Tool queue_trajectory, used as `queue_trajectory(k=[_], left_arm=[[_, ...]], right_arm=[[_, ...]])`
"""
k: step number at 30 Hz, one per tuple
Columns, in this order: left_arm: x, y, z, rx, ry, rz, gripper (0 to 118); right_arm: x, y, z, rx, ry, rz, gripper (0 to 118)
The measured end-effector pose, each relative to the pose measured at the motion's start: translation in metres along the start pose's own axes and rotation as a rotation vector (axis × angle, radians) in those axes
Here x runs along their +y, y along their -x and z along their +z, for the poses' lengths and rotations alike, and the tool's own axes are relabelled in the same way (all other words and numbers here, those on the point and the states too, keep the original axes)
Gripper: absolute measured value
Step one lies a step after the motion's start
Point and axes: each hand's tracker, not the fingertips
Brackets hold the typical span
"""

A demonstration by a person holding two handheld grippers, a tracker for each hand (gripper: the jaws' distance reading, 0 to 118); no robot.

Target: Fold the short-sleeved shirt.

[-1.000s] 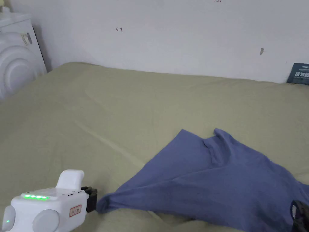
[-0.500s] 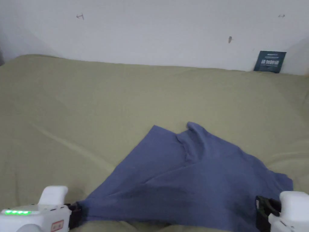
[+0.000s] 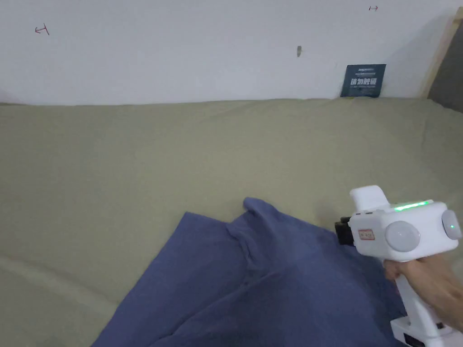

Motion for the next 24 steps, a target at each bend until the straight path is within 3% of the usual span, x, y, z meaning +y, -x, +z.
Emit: queue_trajectory(k=[1, 2, 4, 5, 8, 9, 10, 12, 13, 14, 15, 19, 24], left_arm=[[0.0, -0.001, 0.0, 0.002, 0.003, -0.003, 2], [0.001, -0.001, 0.0, 0.007, 0.007, -0.006, 2], [0.001, 0.006, -0.001, 0.009, 0.011, -0.004, 2], [0.001, 0.006, -0.001, 0.01, 0.01, -0.003, 2], [0.001, 0.006, -0.002, 0.014, 0.017, -0.003, 2], [0.002, 0.006, -0.003, 0.017, 0.019, -0.004, 2], [0.002, 0.005, -0.003, 0.019, 0.023, -0.009, 2], [0.004, 0.004, -0.003, 0.024, 0.027, -0.021, 2], [0.005, 0.004, -0.003, 0.027, 0.029, -0.027, 2], [0.006, 0.004, -0.002, 0.028, 0.031, -0.025, 2], [0.007, 0.004, -0.001, 0.03, 0.03, -0.023, 2], [0.02, 0.003, 0.017, 0.038, -0.029, -0.001, 2], [0.07, -0.009, 0.079, -0.014, -0.204, 0.025, 2]], right_arm=[[0.006, -0.004, -0.012, 0.032, 0.045, 0.006, 88], [0.011, -0.009, -0.03, 0.085, 0.134, 0.008, 118], [0.013, -0.012, -0.04, 0.111, 0.191, -0.021, 117], [0.014, -0.012, -0.044, 0.067, 0.207, -0.023, 117], [-0.004, -0.007, -0.073, 0.024, 0.3, 0.096, 114], [-0.009, -0.006, -0.072, 0.033, 0.266, 0.105, 111], [-0.007, -0.006, -0.066, 0.03, 0.237, 0.078, 99], [-0.001, -0.002, -0.05, 0.066, 0.202, 0.058, 36], [0.002, 0.001, -0.039, 0.042, 0.165, 0.076, 13], [0.003, 0.003, -0.029, 0.087, 0.159, 0.093, 13], [0.003, 0.009, -0.016, 0.086, 0.136, 0.113, 2], [0.015, 0.011, 0.059, 0.087, -0.002, 0.095, 2], [0.037, 0.009, 0.179, 0.078, -0.182, 0.143, 2]])
